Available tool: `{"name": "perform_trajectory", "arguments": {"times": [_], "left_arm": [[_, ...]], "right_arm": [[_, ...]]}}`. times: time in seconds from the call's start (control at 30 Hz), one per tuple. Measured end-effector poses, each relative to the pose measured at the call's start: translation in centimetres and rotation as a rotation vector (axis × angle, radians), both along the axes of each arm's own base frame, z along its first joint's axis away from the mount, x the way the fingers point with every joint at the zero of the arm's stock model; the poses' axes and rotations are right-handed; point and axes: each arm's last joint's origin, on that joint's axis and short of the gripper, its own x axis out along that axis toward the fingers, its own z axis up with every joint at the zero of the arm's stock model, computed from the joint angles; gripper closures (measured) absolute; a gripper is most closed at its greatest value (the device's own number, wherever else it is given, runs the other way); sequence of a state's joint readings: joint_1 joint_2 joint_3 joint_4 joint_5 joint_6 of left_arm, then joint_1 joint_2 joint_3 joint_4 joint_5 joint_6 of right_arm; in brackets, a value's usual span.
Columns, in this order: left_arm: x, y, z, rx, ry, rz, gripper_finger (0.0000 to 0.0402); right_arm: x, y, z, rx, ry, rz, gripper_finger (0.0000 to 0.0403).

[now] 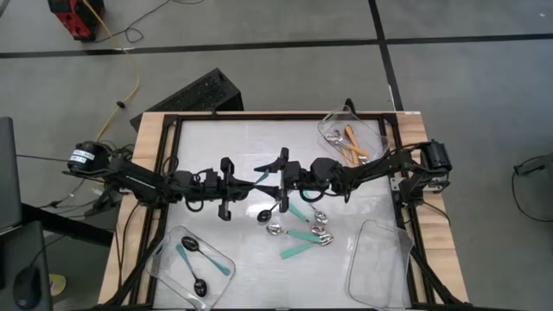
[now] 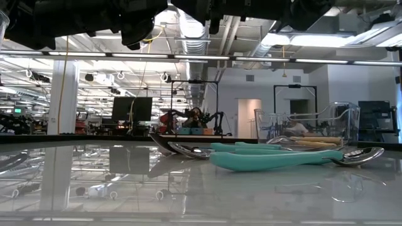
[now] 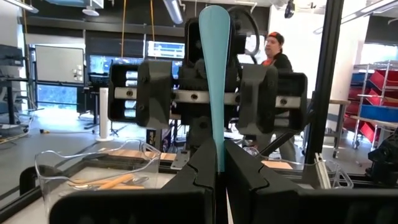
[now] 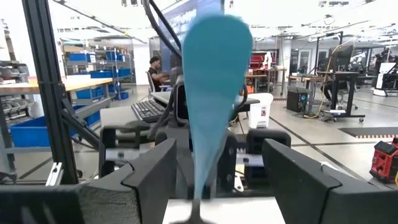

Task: Sort silverware by color (type)
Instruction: Put the blue spoon into the bottom left transparent bin

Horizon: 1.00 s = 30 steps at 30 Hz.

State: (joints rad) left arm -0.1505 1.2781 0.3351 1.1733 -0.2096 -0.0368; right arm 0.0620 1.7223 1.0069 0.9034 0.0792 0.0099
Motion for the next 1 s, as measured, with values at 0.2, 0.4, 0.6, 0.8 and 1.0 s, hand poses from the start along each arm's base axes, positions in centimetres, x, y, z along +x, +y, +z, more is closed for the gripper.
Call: {"name": "perform_trajectory", "arguments": {"times": [0.2,0.4,0.6,0.8,1.0], "left_arm": [[0.15,-0.02,0.29,0.002,-0.009,0.001,0.0401],[0.17,-0.02,0.23,0.005,-0.002,0.001,0.0401],[0.17,-0.01,0.21,0.005,0.0,0.001,0.0401],[0.18,0.02,0.2,0.006,0.002,0.005,0.0401],[0.18,0.03,0.18,0.006,0.004,0.007,0.0401]], "right_arm": [[0.28,0.02,-0.2,-0.006,0.059,-0.001,0.0138],[0.29,-0.01,-0.25,-0.021,0.067,-0.011,0.0138],[0.3,-0.2,-0.22,-0.022,0.064,-0.019,0.0166],[0.3,-0.17,-0.25,-0.025,0.067,-0.014,0.0254],[0.3,-0.03,-0.28,-0.062,0.07,-0.001,0.0355]]}}
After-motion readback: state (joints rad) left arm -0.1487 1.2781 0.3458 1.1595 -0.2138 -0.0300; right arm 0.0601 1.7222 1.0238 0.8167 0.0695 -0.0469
